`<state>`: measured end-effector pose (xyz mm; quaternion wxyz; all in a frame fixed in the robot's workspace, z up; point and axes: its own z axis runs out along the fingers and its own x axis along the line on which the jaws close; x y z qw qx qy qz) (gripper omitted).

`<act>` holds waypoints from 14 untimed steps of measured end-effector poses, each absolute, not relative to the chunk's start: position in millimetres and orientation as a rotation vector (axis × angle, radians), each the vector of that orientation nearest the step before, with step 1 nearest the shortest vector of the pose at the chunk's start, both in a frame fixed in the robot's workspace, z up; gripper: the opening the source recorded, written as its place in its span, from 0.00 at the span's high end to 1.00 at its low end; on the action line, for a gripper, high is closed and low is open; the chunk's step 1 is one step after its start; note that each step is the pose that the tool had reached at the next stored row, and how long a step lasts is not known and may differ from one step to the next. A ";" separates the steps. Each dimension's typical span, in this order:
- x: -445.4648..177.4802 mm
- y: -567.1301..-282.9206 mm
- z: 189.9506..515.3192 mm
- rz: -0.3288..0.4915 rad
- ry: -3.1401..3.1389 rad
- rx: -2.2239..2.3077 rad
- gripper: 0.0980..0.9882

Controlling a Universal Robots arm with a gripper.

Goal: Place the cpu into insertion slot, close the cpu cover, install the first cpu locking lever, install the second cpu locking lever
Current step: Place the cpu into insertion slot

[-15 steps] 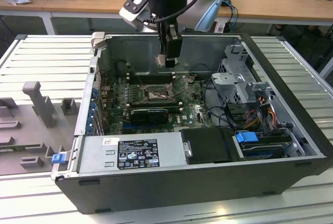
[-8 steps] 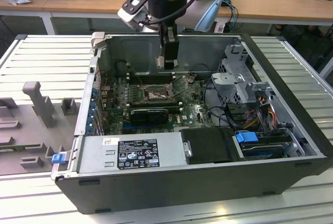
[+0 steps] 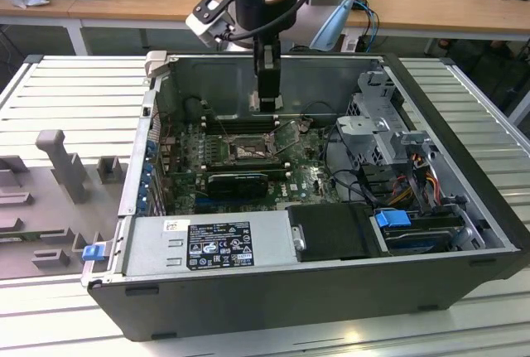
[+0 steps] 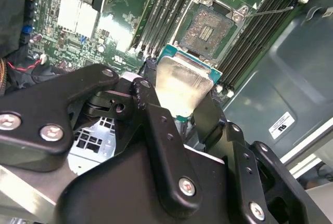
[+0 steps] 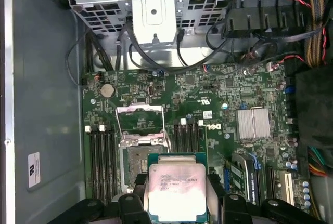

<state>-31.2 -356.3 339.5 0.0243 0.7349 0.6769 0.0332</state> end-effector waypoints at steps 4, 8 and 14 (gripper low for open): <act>-31.3 -356.3 338.0 0.103 2.087 2.280 0.52; -31.3 -356.3 335.8 0.102 2.077 2.289 0.52; -31.4 -356.3 334.8 0.101 2.074 2.290 0.52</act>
